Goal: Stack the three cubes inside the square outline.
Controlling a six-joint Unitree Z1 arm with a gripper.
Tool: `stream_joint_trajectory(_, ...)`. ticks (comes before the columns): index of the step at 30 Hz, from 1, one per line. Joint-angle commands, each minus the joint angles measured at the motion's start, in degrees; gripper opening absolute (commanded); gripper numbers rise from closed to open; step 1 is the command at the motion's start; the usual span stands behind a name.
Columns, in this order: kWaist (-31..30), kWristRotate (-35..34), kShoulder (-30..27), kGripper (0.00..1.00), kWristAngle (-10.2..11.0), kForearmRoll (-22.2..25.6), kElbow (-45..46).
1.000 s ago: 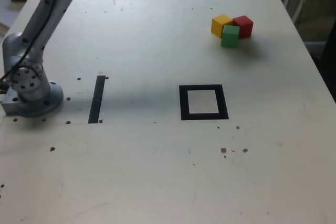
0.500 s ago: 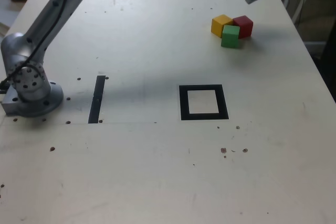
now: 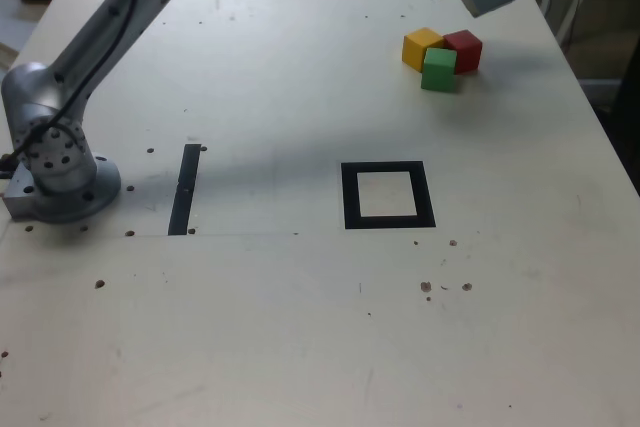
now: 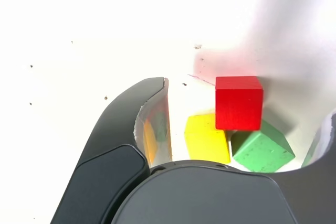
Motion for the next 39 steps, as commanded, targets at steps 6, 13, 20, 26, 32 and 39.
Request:
stream_joint_trajectory(6,-0.67,-0.13,0.42,0.99,1.04,2.42,0.26)
stream_joint_trajectory(13,-1.92,-0.17,1.27,0.99,2.72,4.71,1.09)
stream_joint_trajectory(20,-2.41,-0.24,3.75,0.98,2.81,4.82,-2.20)
stream_joint_trajectory(26,-2.74,-0.24,5.82,0.97,2.78,4.59,-4.96)
stream_joint_trajectory(32,-2.80,-0.24,6.89,0.97,2.78,4.60,-5.77)
stream_joint_trajectory(39,-2.77,-0.25,7.69,0.96,2.78,4.40,-6.25)
